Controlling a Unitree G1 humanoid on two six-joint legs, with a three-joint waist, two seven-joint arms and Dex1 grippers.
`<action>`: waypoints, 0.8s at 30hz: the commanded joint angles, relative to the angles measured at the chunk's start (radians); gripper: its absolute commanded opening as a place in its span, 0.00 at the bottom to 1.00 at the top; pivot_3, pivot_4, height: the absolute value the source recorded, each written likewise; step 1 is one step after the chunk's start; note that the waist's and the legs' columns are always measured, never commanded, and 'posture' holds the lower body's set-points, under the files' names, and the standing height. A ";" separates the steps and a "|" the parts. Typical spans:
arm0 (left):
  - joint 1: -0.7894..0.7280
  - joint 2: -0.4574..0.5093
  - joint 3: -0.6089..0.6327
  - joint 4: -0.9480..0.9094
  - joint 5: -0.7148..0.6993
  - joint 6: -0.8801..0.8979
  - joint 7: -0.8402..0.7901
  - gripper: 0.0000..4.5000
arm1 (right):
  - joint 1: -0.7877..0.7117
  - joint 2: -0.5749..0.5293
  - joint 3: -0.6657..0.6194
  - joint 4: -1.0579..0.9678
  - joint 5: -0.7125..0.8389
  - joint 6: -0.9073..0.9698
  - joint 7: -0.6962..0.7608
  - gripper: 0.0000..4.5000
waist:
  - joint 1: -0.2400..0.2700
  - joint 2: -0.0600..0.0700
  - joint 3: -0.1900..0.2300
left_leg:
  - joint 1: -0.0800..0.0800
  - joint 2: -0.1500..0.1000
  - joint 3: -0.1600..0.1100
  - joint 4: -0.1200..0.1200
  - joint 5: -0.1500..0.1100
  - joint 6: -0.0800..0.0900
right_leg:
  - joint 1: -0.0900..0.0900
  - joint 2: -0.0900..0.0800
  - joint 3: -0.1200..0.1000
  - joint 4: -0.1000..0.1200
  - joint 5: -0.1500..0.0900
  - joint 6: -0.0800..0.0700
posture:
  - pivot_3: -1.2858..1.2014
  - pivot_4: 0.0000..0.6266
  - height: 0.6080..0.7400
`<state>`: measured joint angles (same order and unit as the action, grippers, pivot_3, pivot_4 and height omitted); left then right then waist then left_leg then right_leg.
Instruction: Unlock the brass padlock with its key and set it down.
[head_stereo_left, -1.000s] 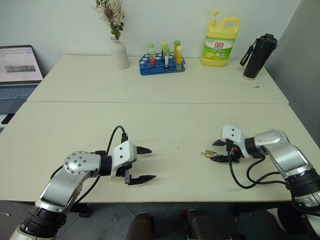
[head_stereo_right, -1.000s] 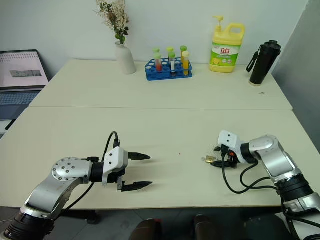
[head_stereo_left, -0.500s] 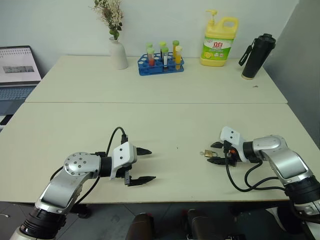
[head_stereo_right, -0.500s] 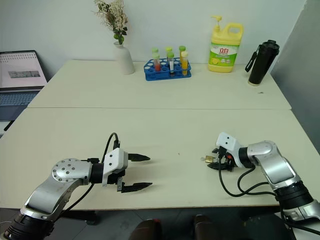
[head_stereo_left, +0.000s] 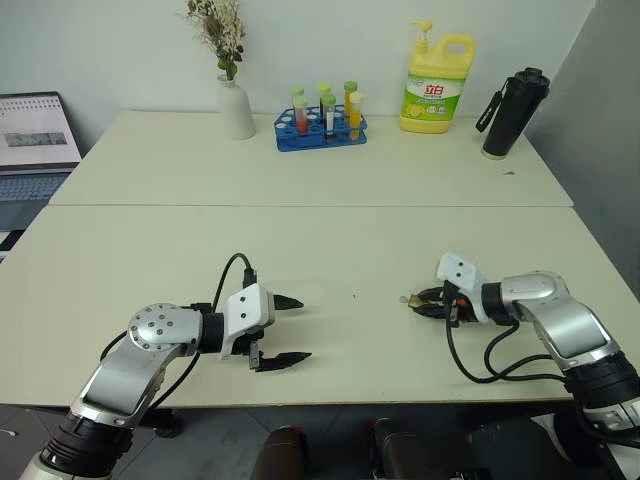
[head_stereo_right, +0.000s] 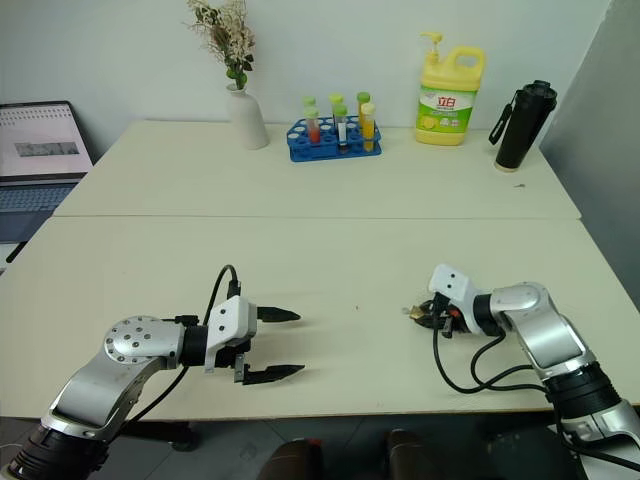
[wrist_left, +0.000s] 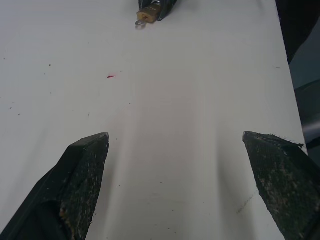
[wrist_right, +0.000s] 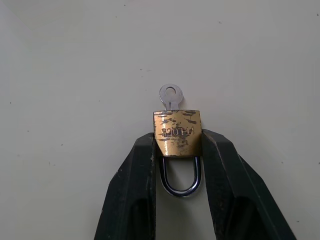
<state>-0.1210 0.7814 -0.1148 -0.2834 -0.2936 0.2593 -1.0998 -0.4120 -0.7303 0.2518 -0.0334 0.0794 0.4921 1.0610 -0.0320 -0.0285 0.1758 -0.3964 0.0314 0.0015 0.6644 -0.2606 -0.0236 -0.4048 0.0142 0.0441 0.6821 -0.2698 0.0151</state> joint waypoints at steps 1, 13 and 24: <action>-0.013 -0.020 0.025 -0.018 -0.025 0.011 0.023 1.00 | 0.018 0.000 0.024 -0.014 -0.031 -0.051 -0.012 0.20 | 0.000 0.000 0.000 | 0.000 0.000 0.000 0.000 0.000 0.000 | 0.000 0.000 0.000 0.000 0.000 0.000 | 0.52 0.24 1.00; -0.188 -0.157 0.086 0.094 -0.116 0.175 0.153 1.00 | 0.044 -0.028 -0.043 -0.141 -0.337 -0.467 -0.337 0.20 | 0.004 0.000 0.000 | -0.002 -0.001 0.000 0.000 0.000 0.000 | -0.001 0.000 0.000 0.000 0.000 0.000 | 0.52 0.24 1.00; -0.315 -0.175 0.101 0.071 -0.257 0.366 0.140 1.00 | 0.015 -0.039 -0.048 -0.137 -0.644 -0.836 -0.673 0.20 | 0.002 0.000 0.001 | -0.003 -0.002 0.000 0.000 0.000 0.000 | -0.002 0.000 0.001 0.000 0.002 -0.004 | 0.52 0.24 1.00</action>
<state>-0.4031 0.6093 -0.0428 -0.1764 -0.4999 0.5883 -0.9524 -0.3625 -0.7760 0.2199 -0.1498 -0.5391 -0.2882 0.4415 -0.0296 -0.0288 0.1763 -0.3990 0.0296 0.0014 0.6642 -0.2604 -0.0241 -0.4066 0.0143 0.0447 0.6822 -0.2674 0.0112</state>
